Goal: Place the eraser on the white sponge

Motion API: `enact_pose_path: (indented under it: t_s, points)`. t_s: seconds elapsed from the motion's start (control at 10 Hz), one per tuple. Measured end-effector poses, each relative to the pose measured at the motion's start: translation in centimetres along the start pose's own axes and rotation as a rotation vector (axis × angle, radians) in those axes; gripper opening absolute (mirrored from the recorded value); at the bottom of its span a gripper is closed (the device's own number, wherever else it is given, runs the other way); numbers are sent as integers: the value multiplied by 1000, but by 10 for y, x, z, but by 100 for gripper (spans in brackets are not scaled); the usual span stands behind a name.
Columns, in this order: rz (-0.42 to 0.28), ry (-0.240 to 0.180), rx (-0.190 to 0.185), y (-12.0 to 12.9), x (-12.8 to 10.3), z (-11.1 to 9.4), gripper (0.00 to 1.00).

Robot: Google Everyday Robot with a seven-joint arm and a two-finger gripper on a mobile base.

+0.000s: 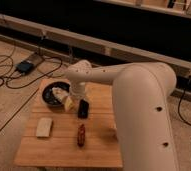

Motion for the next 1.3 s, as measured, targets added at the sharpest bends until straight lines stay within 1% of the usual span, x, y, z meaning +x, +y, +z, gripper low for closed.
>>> enact_pose_path:
  t_s: [0.2,0.6,0.9,1.3]
  points:
    - [33,20,2,-12,-1,18,80]
    - [52,53,7,-21,-6,42,80]
    - [73,58,6,-29,-9,50,80]
    - [103,63,0,-34,-9,55,80]
